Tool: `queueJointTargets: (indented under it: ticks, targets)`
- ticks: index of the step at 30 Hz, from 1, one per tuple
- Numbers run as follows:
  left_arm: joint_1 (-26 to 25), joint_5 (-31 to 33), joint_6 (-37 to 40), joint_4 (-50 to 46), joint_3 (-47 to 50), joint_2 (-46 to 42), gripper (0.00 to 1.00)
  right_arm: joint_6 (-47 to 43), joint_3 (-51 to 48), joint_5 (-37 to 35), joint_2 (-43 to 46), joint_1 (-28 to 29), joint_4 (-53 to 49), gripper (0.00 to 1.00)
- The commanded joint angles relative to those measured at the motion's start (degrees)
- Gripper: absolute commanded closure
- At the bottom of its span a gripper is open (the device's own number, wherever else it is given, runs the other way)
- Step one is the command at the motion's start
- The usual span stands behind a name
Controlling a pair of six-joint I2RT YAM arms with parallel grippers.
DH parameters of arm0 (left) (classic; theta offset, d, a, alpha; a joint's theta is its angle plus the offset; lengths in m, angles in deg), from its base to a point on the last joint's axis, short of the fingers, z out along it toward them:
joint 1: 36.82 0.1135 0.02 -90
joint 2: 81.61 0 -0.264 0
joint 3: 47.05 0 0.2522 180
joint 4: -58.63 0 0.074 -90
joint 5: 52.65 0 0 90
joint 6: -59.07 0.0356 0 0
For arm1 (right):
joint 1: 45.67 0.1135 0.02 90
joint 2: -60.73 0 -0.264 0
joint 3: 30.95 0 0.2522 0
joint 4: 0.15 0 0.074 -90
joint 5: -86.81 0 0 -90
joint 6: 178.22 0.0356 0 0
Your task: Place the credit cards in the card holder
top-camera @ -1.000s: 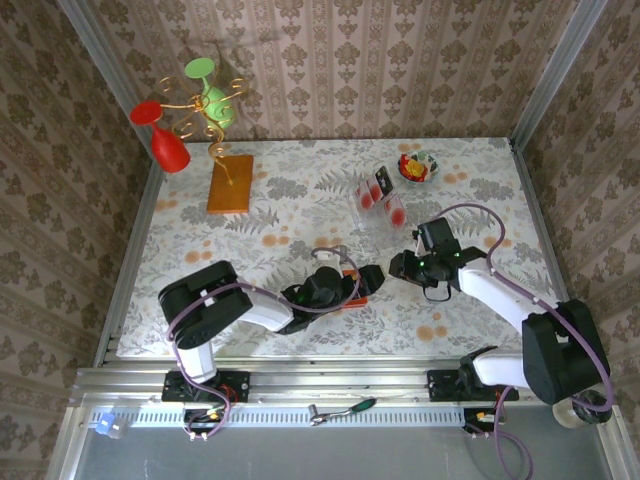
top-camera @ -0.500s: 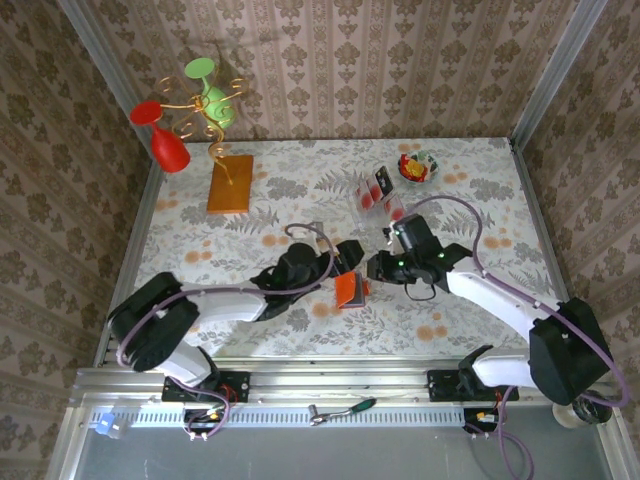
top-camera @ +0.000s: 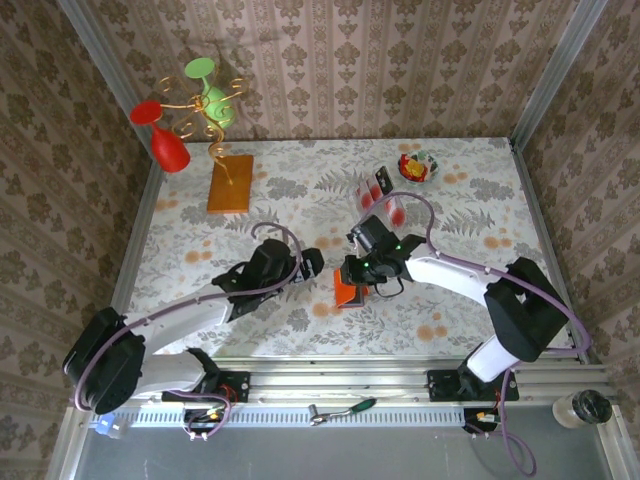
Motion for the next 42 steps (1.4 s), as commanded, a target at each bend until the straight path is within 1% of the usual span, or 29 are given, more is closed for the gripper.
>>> queueJointTargets:
  ticks: [1,4,8,17,29,42]
  targets:
    - [-1.2,1.5,8.3,-8.6,-3.7,3.0,0.00,-0.7,-2.8,-2.3,0.2,-1.7,0.8,0.84]
    - [-2.8,1.4,11.7,-8.8,-5.9,6.3,0.00,-0.5,-4.7,-2.0,-0.1,-2.5,2.0,0.84]
    - [-4.1,0.4,14.0,-7.4,-8.4,10.7,0.00,-0.3,-6.2,-1.5,-1.6,-2.8,3.7,0.85]
    - [-6.6,-0.6,16.2,-5.1,-11.1,17.1,0.00,0.2,-7.7,-1.4,-1.7,-3.1,4.7,0.86]
    - [-8.2,-1.8,16.1,-1.6,-10.2,21.5,0.00,0.8,-8.6,-1.5,-2.0,-3.2,5.4,0.87]
    - [-9.4,-0.9,15.7,-2.1,-10.1,23.7,0.00,1.0,-8.1,-0.8,-1.7,-3.5,4.6,0.87]
